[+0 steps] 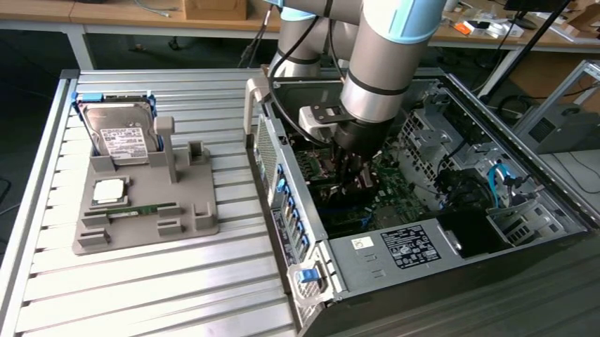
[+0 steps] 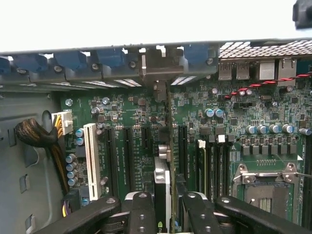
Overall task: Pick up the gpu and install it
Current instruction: 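Insert the gpu into the slot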
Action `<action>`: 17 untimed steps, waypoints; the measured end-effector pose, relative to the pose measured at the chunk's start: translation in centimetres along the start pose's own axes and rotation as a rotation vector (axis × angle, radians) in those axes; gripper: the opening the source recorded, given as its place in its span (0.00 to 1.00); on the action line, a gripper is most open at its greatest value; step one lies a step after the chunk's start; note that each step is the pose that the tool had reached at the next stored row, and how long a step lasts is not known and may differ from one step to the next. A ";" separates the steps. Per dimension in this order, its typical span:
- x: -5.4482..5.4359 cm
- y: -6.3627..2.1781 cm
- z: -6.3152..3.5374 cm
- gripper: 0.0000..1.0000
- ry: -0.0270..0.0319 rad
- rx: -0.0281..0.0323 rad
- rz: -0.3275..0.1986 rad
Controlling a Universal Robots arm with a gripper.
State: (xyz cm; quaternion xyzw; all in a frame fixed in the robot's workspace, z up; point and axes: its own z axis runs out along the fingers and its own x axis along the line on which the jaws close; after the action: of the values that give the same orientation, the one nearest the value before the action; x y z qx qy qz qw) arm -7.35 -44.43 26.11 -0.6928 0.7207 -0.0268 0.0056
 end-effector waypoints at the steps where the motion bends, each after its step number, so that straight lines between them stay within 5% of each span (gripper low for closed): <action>1: 0.0 0.00 0.00 0.27 0.0001 -0.0001 0.000; 17: 0.0 -0.01 -0.06 0.27 0.0002 0.0004 0.000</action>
State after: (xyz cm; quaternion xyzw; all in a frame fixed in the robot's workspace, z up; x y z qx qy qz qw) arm -7.34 -44.44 26.17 -0.6928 0.7206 -0.0271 0.0057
